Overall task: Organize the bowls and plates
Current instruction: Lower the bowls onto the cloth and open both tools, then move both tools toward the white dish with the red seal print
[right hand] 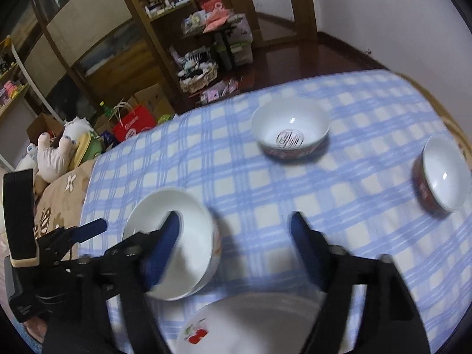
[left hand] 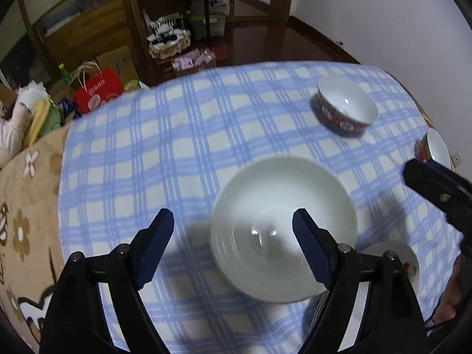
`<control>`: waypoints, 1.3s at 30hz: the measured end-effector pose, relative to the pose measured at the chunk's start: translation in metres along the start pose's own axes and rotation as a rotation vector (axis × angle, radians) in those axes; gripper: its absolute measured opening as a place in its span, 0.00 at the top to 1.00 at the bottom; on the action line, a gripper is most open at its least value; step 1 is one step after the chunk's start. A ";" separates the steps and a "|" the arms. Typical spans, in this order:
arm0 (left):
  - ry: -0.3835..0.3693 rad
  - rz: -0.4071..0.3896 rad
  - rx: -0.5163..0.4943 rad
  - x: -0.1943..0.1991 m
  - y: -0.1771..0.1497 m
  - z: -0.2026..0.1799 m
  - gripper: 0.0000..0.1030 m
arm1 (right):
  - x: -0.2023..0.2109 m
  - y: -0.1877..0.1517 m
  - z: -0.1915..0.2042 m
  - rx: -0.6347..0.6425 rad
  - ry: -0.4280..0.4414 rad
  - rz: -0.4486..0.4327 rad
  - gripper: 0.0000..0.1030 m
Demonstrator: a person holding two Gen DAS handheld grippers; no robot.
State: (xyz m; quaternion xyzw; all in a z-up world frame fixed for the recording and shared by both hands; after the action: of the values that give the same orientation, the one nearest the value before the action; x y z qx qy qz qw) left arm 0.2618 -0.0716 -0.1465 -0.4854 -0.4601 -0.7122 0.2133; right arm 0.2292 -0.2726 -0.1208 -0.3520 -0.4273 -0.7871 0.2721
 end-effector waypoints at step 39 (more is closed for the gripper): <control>-0.173 -0.007 -0.084 -0.091 0.167 -0.058 0.38 | -0.081 0.115 -0.096 -0.079 -0.140 0.038 0.20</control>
State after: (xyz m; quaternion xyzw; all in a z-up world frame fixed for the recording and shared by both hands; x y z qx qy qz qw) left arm 0.3983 -0.2156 -0.1579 -0.5520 -0.4484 -0.6869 0.1497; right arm 0.3312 -0.4014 -0.1664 -0.4246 -0.4071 -0.7716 0.2422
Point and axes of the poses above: each gripper's, at about its wrist camera, not at the fingertips, and x roughly against the way its jaws point, z to its left, y to its top, the point moved 9 cm from there along -x, roughly the way its jaws point, and after that the axes turned 15 degrees about -x, right-handed, at the moved point
